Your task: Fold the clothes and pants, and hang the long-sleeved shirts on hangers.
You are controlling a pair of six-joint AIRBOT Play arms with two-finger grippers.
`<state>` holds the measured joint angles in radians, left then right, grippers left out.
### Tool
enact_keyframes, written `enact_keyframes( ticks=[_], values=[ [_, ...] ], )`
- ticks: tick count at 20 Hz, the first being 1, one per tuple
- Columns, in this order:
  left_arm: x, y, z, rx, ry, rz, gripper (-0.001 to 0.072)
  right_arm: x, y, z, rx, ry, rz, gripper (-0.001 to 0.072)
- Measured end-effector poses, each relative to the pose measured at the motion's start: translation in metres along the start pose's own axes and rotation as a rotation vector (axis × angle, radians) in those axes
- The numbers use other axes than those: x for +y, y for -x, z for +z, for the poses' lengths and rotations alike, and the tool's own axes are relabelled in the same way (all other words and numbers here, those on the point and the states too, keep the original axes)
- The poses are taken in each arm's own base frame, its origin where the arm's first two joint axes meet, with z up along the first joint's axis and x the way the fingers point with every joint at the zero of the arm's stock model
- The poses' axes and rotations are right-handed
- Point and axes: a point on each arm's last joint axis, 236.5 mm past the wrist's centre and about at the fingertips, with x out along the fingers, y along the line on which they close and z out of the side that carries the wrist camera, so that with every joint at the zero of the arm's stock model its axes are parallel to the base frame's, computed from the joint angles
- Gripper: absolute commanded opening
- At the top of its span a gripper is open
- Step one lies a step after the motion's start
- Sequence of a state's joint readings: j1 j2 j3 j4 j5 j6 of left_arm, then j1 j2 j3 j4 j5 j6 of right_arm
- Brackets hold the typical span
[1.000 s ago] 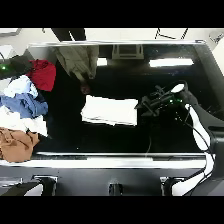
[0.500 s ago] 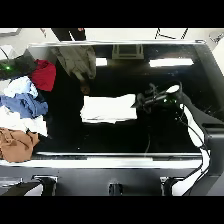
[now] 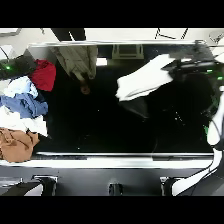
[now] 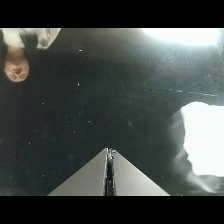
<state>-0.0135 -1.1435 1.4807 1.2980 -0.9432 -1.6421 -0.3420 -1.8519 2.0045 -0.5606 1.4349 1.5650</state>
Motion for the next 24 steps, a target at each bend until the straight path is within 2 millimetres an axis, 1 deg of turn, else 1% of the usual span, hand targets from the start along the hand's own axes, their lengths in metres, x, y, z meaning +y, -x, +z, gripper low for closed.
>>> enact_keyframes(
  ticks=[1,3,5,6,7,9,11,12,13,15,17,19,24],
  values=[
    [0.0,0.0,0.0,0.0,0.0,0.0,0.0026,-0.013,0.026,0.016,-0.059,-0.027,-0.016,0.0045],
    [0.0,0.0,0.0,0.0,0.0,0.0,0.0026,-0.044,0.077,0.04,-0.162,-0.095,-0.056,0.0044],
    [0.0,0.0,0.0,0.0,0.008,0.0,0.0025,-0.084,0.133,0.056,-0.271,-0.177,-0.11,0.0044],
    [0.0,0.0,0.0,0.0,0.012,0.0,0.0025,-0.103,0.16,0.06,-0.318,-0.218,-0.135,0.0045],
    [0.0,0.0,0.0,0.0,0.015,0.0,0.0025,-0.125,0.189,0.062,-0.367,-0.263,-0.168,0.0045],
    [0.0,0.0,0.0,0.0,0.027,0.0,0.0026,-0.164,0.238,0.058,-0.446,-0.347,-0.229,0.0046],
    [0.0,0.0,0.0,0.0,0.045,0.0,0.0025,-0.205,0.282,0.04,-0.496,-0.449,-0.302,0.0047],
    [0.0,0.0,0.0,0.0,0.057,0.0,0.0025,-0.224,0.297,0.028,-0.501,-0.499,-0.34,0.0047],
    [0.0,0.0,0.0,0.0,0.063,-0.001,0.0025,-0.244,0.309,0.012,-0.49,-0.554,-0.387,0.0047],
    [-0.001,0.0,0.0,0.001,0.072,-0.002,0.0026,-0.281,0.323,-0.027,-0.441,-0.666,-0.513,0.0046],
    [-0.001,0.0,0.0,0.002,0.089,-0.004,0.0026,-0.305,0.334,-0.063,-0.409,-0.764,-0.631,0.0047],
    [-0.001,0.0,0.0,0.002,0.097,-0.004,0.0026,-0.321,0.339,-0.097,-0.374,-0.839,-0.725,0.0048],
    [0.0,-0.003,-0.002,0.011,0.11,-0.004,0.0026,-0.341,0.327,-0.171,-0.26,-0.946,-0.858,0.0049]
  ],
)
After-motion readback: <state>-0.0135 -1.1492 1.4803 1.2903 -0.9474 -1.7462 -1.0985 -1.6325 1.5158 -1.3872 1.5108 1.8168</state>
